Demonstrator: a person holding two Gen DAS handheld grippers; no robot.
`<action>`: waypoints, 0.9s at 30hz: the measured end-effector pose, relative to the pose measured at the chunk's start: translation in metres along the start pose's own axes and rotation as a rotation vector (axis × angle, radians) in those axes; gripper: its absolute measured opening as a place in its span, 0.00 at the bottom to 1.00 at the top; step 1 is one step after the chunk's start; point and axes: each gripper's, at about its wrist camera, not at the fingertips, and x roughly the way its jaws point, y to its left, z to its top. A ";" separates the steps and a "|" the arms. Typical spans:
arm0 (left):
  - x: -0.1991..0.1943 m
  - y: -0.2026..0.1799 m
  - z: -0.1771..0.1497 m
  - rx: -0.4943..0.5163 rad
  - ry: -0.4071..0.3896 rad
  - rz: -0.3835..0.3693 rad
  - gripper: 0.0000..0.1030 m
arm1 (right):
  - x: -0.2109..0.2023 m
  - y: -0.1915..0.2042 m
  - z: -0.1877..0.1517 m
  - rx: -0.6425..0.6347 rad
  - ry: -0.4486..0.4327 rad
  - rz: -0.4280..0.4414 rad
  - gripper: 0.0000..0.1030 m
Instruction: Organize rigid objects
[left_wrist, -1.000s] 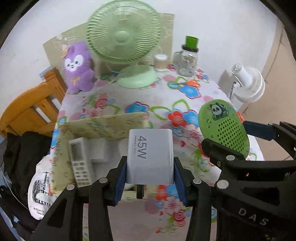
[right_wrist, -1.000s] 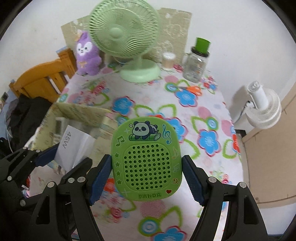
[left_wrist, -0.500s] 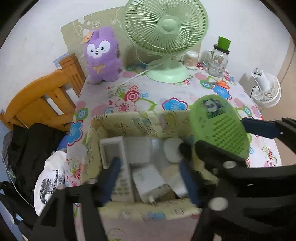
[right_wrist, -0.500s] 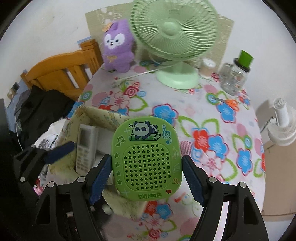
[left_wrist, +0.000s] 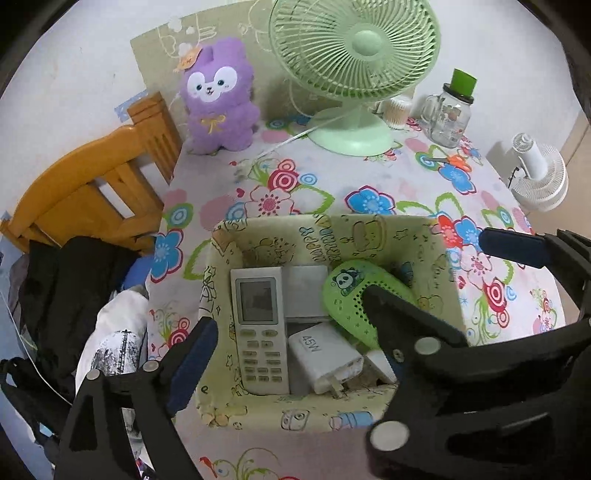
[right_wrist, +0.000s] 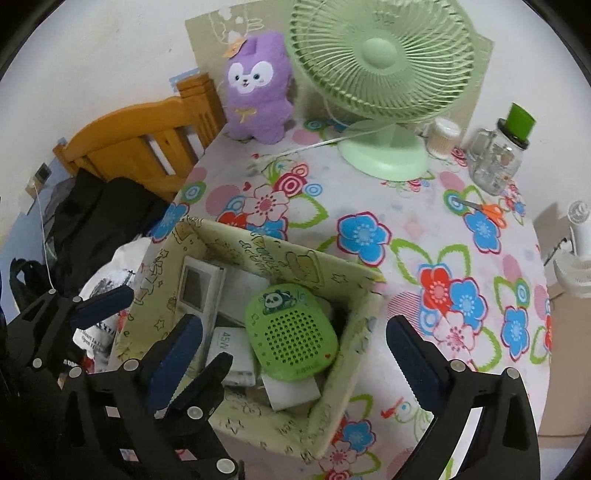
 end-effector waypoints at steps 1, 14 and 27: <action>-0.004 -0.002 0.000 -0.002 -0.004 -0.001 0.90 | -0.005 -0.003 -0.002 0.008 -0.006 -0.003 0.98; -0.083 -0.050 0.003 -0.026 -0.102 0.000 0.98 | -0.114 -0.063 -0.035 0.070 -0.135 -0.054 0.98; -0.157 -0.094 -0.004 -0.033 -0.248 0.038 1.00 | -0.208 -0.122 -0.071 0.125 -0.278 -0.120 0.98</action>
